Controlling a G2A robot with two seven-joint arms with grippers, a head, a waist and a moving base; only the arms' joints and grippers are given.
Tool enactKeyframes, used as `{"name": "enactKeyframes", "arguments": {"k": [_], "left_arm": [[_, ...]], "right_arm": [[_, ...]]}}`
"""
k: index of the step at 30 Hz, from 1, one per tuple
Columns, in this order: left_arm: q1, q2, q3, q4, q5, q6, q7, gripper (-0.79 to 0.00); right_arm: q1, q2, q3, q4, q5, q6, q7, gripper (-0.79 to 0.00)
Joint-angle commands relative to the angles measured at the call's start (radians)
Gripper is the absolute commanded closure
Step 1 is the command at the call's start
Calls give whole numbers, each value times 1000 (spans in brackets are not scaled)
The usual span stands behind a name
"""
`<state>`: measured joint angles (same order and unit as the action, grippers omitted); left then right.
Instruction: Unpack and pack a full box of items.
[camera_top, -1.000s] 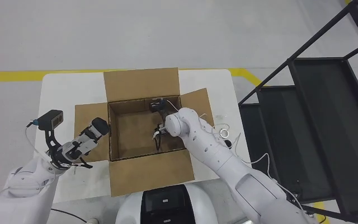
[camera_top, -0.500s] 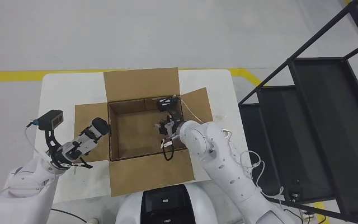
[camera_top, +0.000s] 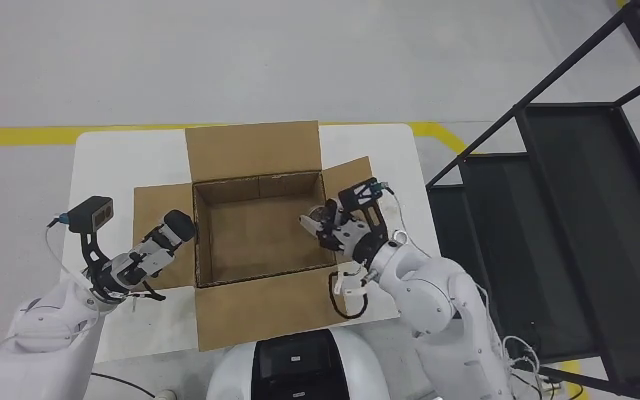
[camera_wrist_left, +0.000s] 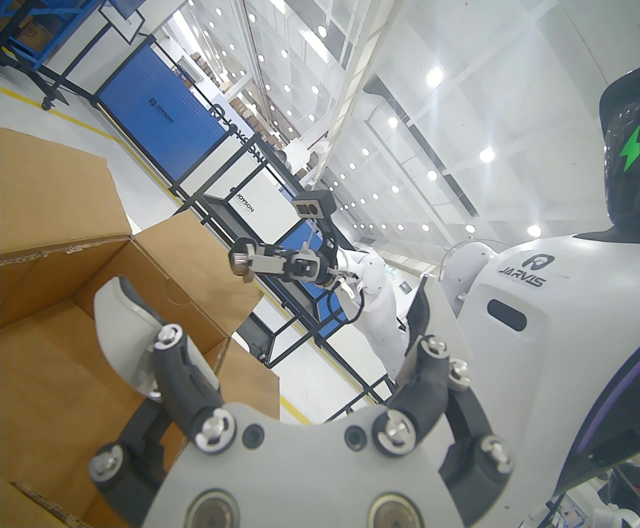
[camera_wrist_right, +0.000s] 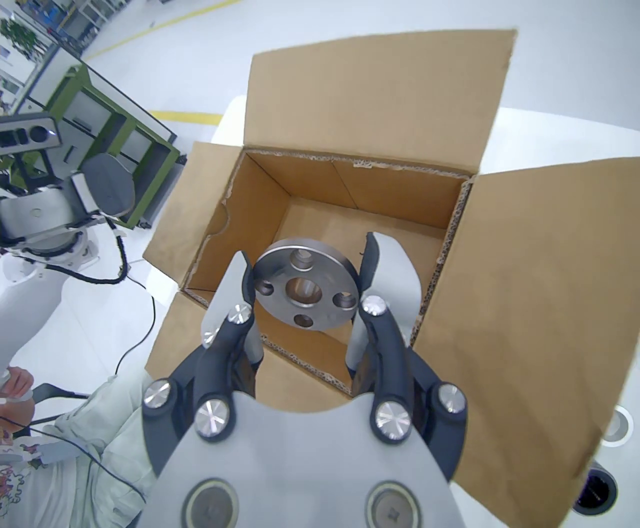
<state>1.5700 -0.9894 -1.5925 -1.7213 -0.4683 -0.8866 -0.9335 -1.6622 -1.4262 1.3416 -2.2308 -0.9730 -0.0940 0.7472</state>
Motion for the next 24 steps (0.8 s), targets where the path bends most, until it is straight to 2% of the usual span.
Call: {"name": "enactKeyframes", "arguments": {"k": [1,17,20,24], "left_arm": [[0,0,0,0,0,0,0,-785],[0,0,0,0,0,0,0,-785],[0,0,0,0,0,0,0,-785],[0,0,0,0,0,0,0,-785]], "right_arm": [[-42,4,20,-19,8,-22,-16,0],[-54,7,24,-20,5,-25,-37,0],[-94,14,101,-80,54,-25,-54,0],[-187,27,289,-119,181,-89,-81,0]]}}
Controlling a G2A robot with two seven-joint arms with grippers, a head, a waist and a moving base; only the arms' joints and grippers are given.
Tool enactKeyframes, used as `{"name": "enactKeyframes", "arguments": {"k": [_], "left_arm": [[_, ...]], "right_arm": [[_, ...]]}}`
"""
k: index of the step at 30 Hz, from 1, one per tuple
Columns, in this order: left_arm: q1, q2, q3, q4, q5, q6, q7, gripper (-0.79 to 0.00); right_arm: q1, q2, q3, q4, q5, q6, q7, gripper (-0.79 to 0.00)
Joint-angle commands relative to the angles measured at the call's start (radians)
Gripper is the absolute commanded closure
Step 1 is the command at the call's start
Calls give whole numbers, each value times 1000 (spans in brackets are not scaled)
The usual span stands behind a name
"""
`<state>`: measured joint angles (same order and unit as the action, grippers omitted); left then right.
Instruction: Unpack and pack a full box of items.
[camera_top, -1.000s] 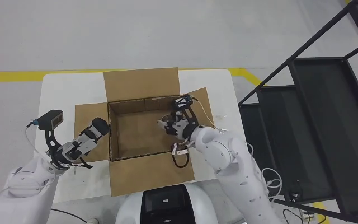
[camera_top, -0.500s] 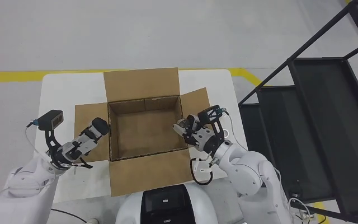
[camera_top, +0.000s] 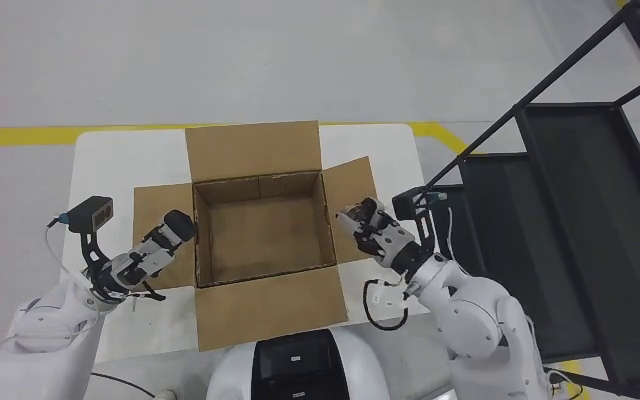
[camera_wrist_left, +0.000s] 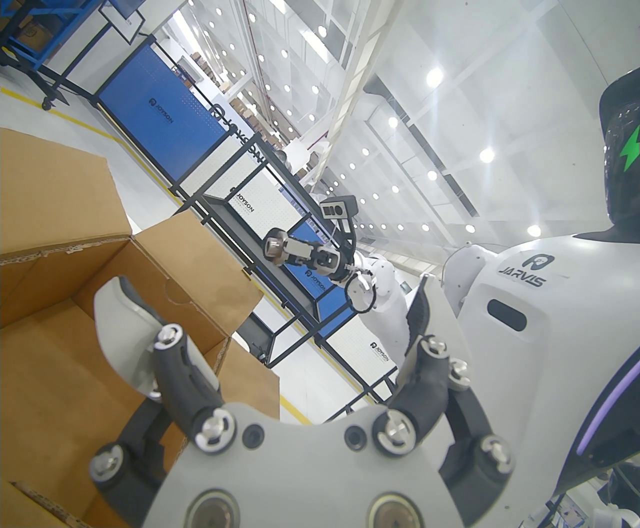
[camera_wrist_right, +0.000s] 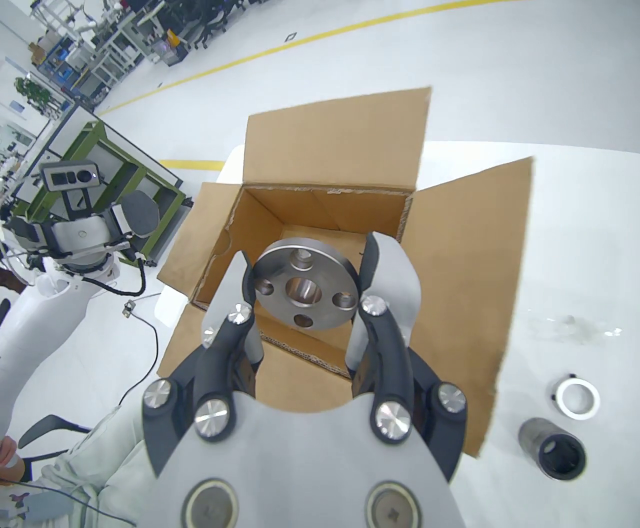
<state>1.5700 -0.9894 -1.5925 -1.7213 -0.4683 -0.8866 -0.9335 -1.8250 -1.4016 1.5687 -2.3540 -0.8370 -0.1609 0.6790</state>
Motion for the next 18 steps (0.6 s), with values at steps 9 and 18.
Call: {"name": "enactKeyframes", "arguments": {"k": [9,18], "left_arm": [[0,0,0,0,0,0,0,-785],[0,0,0,0,0,0,0,-785]], "right_arm": [[-229,12,386,161,248,2,-37,0],[-196,20,310,357,162,50,-5,0]]}}
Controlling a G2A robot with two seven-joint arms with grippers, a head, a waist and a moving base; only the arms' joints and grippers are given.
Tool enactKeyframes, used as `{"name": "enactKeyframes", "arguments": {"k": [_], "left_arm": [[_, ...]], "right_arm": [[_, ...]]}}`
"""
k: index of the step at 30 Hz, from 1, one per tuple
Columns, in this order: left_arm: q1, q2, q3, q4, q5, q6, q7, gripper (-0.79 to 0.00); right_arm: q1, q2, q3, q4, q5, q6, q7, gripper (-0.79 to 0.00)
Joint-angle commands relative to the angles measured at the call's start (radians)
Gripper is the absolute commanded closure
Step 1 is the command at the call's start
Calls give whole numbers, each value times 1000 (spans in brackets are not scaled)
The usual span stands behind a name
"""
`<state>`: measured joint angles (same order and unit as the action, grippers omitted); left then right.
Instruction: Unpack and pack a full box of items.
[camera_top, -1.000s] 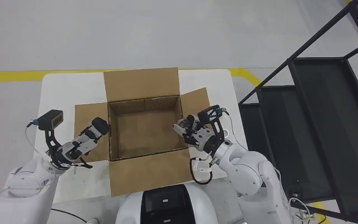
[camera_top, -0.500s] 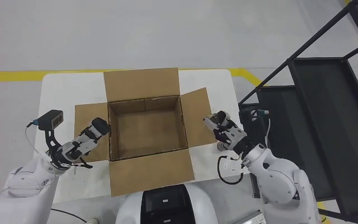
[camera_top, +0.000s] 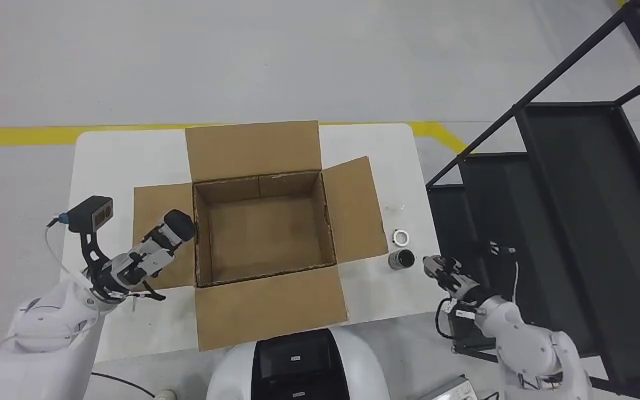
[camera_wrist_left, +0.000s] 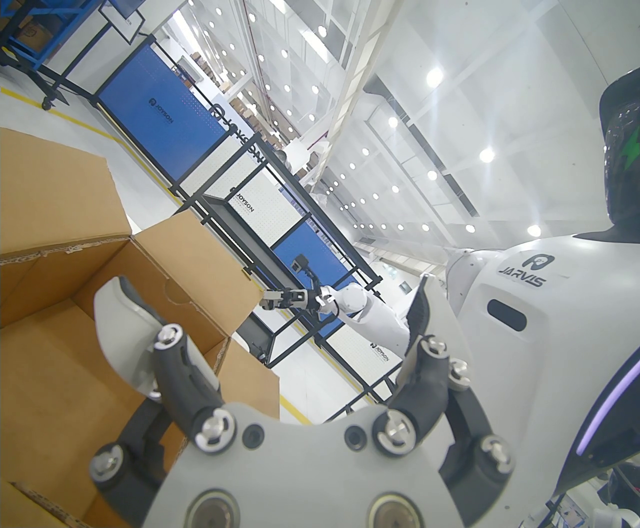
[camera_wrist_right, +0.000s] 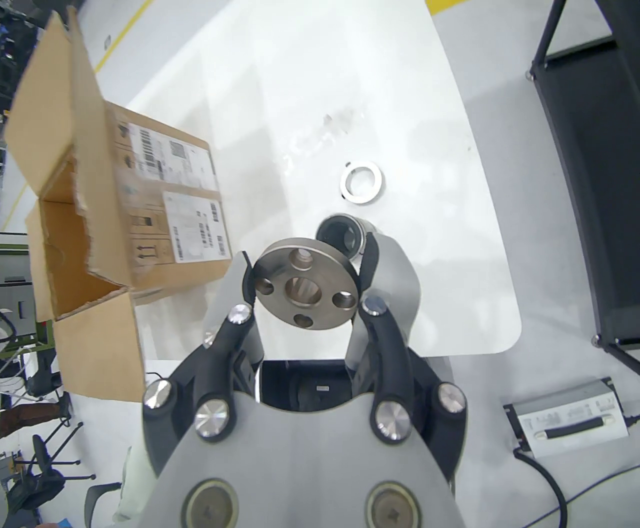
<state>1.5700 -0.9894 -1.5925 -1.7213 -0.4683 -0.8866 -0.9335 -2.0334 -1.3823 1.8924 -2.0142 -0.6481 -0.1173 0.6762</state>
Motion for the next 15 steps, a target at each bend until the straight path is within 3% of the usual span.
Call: {"name": "enactKeyframes", "arguments": {"k": [1,7,15], "left_arm": [[0,0,0,0,0,0,0,-785],[0,0,0,0,0,0,0,-785],[0,0,0,0,0,0,0,-785]], "right_arm": [[27,1,-31,38,-29,16,-6,0],[103,3,-89,139,-97,90,-45,0],[122,3,-94,227,-51,155,-101,0]]}}
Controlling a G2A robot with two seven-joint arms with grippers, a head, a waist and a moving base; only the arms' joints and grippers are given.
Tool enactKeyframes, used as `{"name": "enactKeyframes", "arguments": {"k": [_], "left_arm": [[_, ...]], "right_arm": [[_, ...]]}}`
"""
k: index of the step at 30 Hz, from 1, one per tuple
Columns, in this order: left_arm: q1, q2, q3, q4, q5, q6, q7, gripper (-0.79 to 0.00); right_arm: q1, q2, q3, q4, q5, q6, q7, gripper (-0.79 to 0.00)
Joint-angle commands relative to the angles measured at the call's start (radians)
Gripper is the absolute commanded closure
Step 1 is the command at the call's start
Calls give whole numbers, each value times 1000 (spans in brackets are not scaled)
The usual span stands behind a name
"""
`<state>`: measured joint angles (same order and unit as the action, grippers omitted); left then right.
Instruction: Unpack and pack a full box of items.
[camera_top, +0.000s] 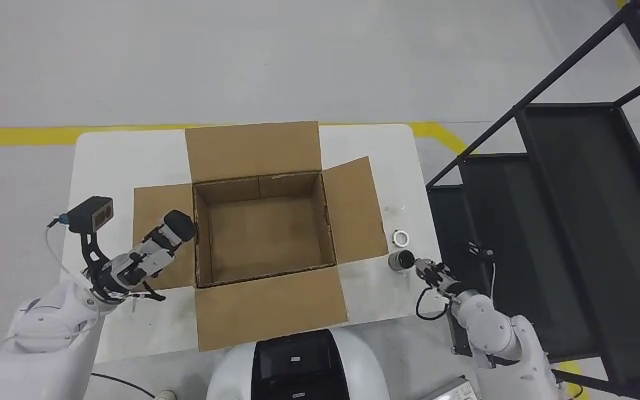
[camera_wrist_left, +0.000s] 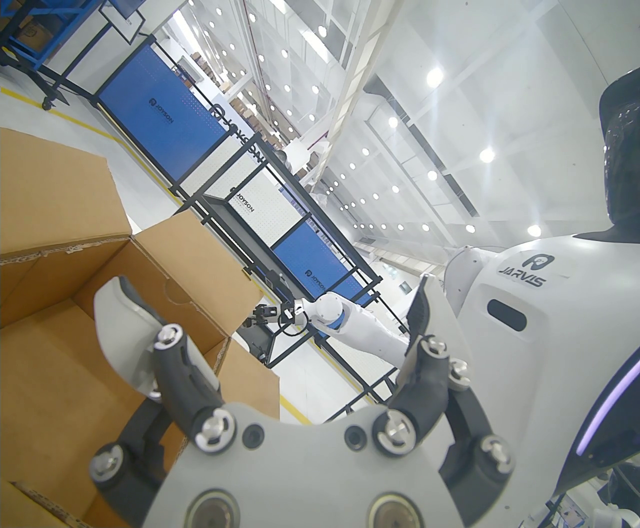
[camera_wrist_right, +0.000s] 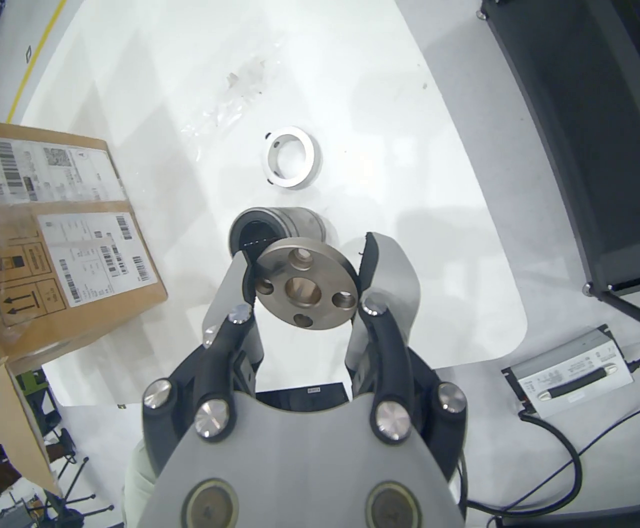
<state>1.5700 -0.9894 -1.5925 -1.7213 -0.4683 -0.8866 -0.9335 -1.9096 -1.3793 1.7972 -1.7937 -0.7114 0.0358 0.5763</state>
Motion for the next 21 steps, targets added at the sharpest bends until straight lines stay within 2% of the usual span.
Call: {"name": "enactKeyframes", "arguments": {"k": [1,12,19,20,21], "left_arm": [[0,0,0,0,0,0,0,-785],[0,0,0,0,0,0,0,-785],[0,0,0,0,0,0,0,-785],[0,0,0,0,0,0,0,-785],[0,0,0,0,0,0,0,-785]], "right_arm": [[-3,1,1,16,9,4,-1,0],[59,9,-43,150,-48,51,11,0],[81,13,-69,170,-53,59,24,-12],[84,13,-73,172,-53,63,26,-308],[86,14,-77,174,-56,66,28,-785]]}}
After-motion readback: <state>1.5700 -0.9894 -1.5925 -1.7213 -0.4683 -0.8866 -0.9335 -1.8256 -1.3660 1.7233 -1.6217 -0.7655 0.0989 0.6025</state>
